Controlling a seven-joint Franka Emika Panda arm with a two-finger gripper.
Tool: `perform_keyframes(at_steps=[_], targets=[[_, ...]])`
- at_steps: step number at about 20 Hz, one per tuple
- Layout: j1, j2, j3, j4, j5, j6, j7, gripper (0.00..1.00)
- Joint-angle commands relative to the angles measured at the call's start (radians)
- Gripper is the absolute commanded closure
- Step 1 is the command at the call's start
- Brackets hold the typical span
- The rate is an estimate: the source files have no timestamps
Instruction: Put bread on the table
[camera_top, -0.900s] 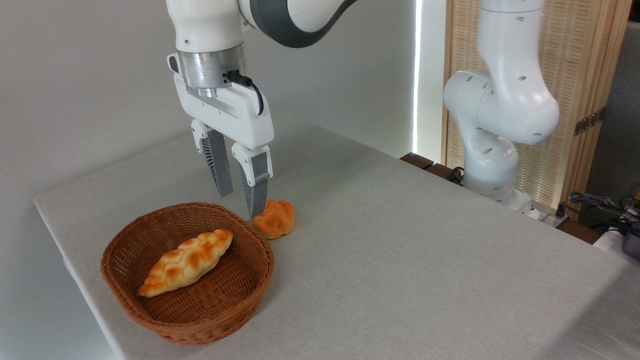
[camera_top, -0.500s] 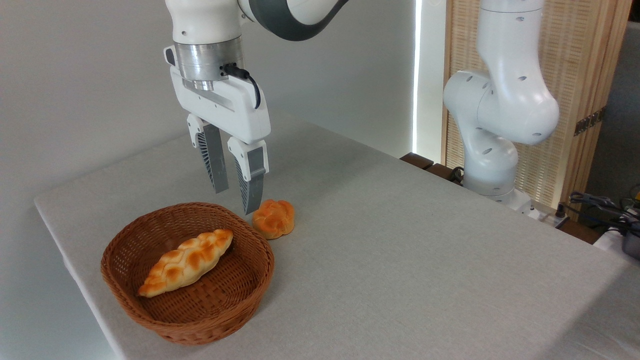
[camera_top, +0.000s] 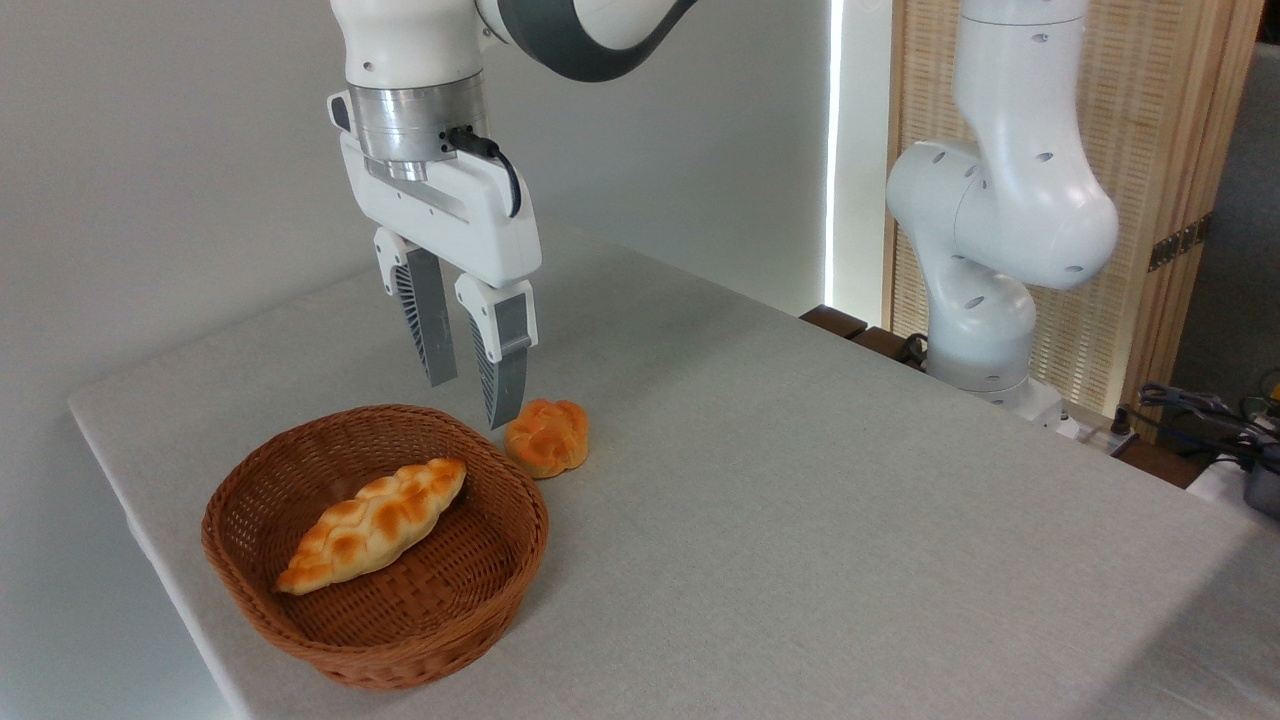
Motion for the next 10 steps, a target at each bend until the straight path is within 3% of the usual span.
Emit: perform_keyframes(at_steps=[1, 10], targets=[[-0.011, 0.001, 0.015, 0.015, -0.023, -0.015, 0.0, 0.0], [-0.011, 0.008, 0.015, 0.015, -0.023, -0.015, 0.003, 0.0]])
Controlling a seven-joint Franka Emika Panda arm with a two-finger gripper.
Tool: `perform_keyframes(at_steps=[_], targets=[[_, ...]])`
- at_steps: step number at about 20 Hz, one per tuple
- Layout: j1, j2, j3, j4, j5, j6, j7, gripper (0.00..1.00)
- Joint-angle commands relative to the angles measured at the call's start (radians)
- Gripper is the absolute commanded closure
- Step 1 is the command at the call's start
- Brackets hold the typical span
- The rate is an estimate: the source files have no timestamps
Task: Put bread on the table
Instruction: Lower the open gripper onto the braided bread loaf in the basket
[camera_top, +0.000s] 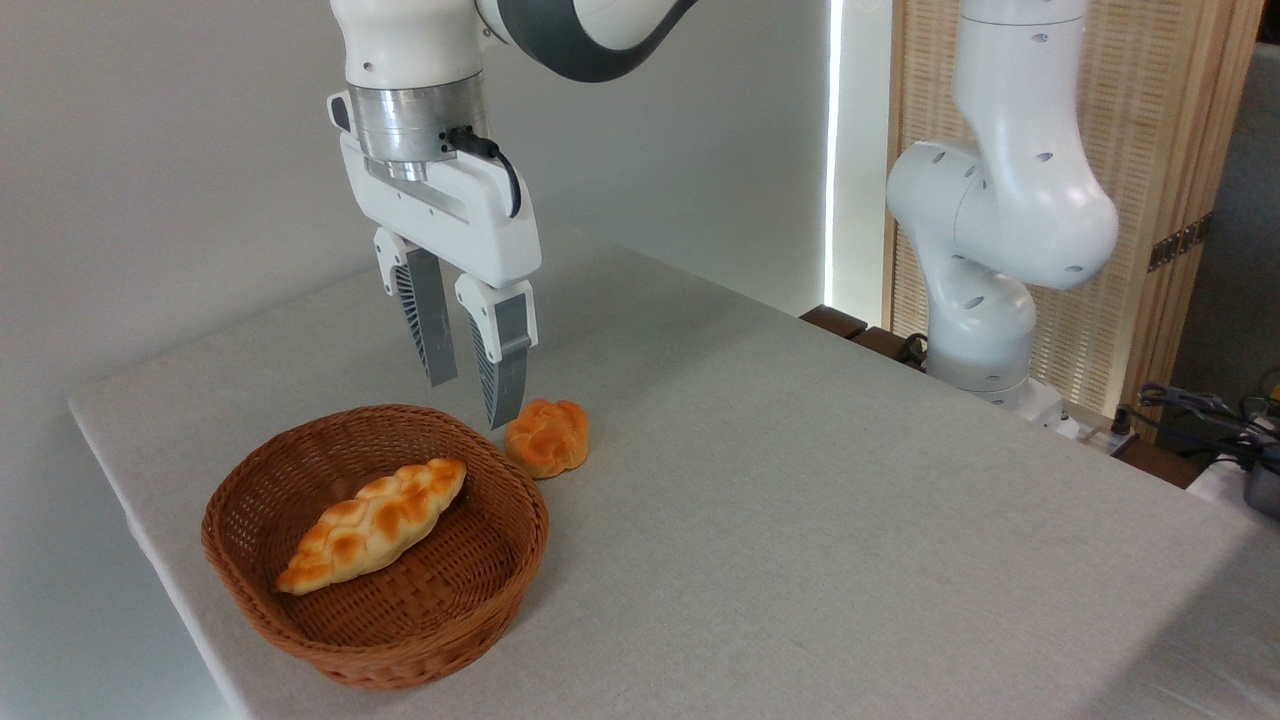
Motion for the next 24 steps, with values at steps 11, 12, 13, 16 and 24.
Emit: perform_keyframes(at_steps=[11, 12, 13, 16, 24], targets=[[-0.009, 0.018, 0.015, 0.015, -0.056, 0.003, 0.001, 0.0], [-0.009, 0.019, 0.015, 0.015, -0.058, 0.007, 0.001, 0.0], [-0.009, 0.03, 0.015, 0.018, -0.058, 0.007, 0.001, 0.0], [-0.011, 0.074, 0.015, 0.05, -0.059, 0.03, 0.001, 0.0], [-0.037, 0.206, -0.002, 0.049, -0.099, 0.242, 0.001, 0.0]])
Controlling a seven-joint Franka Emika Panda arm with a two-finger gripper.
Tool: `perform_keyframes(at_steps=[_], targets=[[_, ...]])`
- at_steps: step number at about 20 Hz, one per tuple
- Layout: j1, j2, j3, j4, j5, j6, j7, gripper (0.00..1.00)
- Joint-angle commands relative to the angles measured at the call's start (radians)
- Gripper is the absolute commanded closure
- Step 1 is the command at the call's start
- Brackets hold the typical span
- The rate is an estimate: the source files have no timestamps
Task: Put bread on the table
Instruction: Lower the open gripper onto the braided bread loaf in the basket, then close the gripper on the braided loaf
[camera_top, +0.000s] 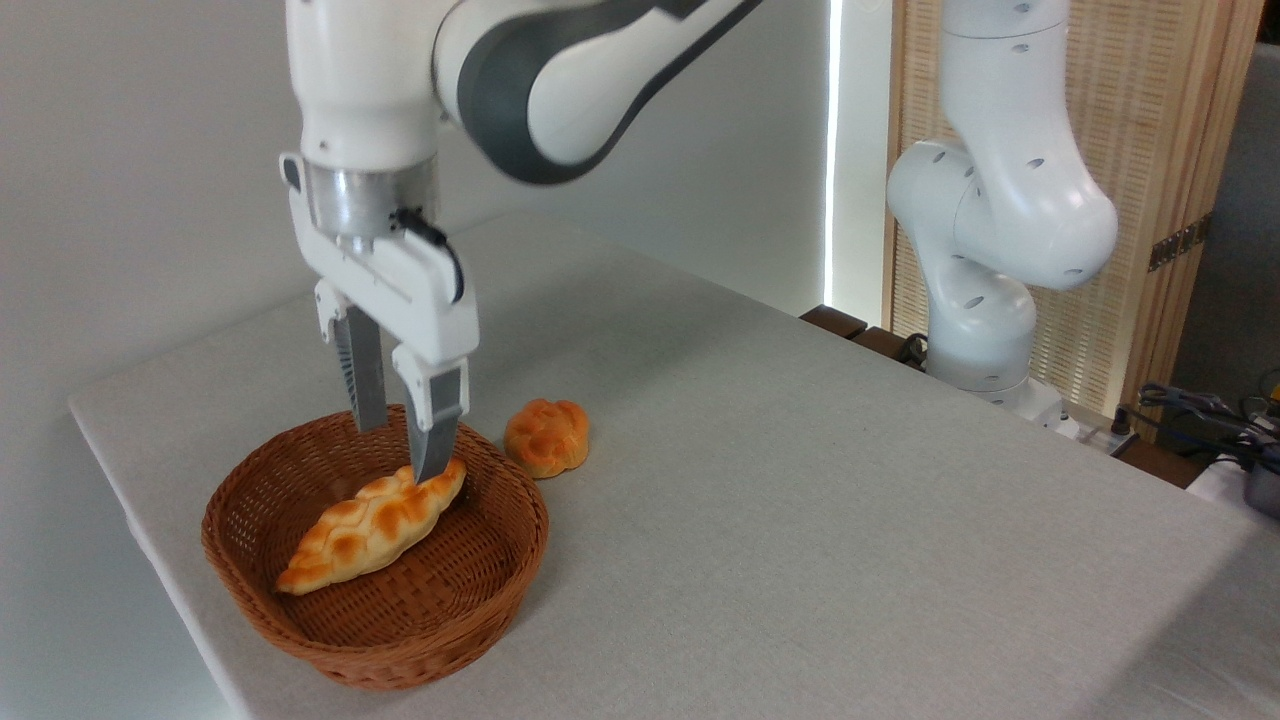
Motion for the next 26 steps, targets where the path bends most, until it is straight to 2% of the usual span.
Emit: perform_keyframes(at_steps=[1, 2, 6, 13, 14, 15, 16, 26], targets=[[-0.033, 0.088, 0.002, 0.026, -0.013, 0.063, 0.0, 0.0], [-0.046, 0.106, -0.001, 0.026, -0.01, 0.08, 0.0, 0.0], [-0.049, 0.155, -0.004, 0.027, -0.01, 0.106, -0.002, 0.0], [-0.047, 0.174, -0.018, 0.026, 0.005, 0.111, 0.003, 0.01], [-0.047, 0.172, -0.018, 0.026, 0.004, 0.111, 0.003, 0.2], [-0.047, 0.171, -0.018, 0.026, 0.004, 0.111, 0.003, 0.45], [-0.047, 0.168, -0.018, 0.027, 0.004, 0.111, 0.003, 0.59], [-0.041, 0.163, -0.01, 0.027, 0.001, 0.109, 0.003, 0.59]])
